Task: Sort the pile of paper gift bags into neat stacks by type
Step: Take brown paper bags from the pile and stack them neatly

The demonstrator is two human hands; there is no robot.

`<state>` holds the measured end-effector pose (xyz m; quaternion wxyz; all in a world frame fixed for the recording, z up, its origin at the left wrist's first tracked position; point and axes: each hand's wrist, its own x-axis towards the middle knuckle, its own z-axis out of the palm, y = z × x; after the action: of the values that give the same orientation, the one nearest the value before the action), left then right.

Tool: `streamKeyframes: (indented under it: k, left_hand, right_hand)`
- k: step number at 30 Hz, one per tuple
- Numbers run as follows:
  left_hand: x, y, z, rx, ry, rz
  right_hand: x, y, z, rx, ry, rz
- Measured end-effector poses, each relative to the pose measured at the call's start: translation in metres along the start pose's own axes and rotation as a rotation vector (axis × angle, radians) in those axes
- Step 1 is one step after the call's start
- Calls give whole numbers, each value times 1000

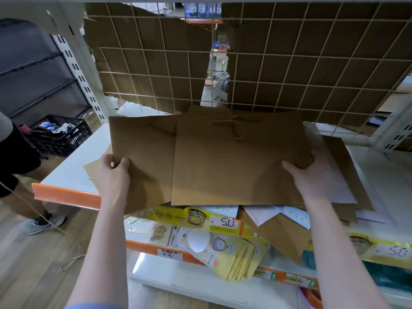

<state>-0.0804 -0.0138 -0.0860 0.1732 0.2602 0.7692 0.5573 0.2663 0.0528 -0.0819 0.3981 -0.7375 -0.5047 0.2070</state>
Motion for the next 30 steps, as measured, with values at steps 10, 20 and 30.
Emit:
streamKeyframes:
  k: [10,20,30]
  left_hand:
    - [13,-14,-45,-72,-151,-108]
    - [-12,-10,-43,-241,-279,-145]
    - [-38,27,-22,-406,-437,-126]
  right_hand:
    - [-14,-13,-3,34,-5,30]
    - [-44,-20,-7,136,-102,-7]
    - [-42,-22,-35,240,-73,21]
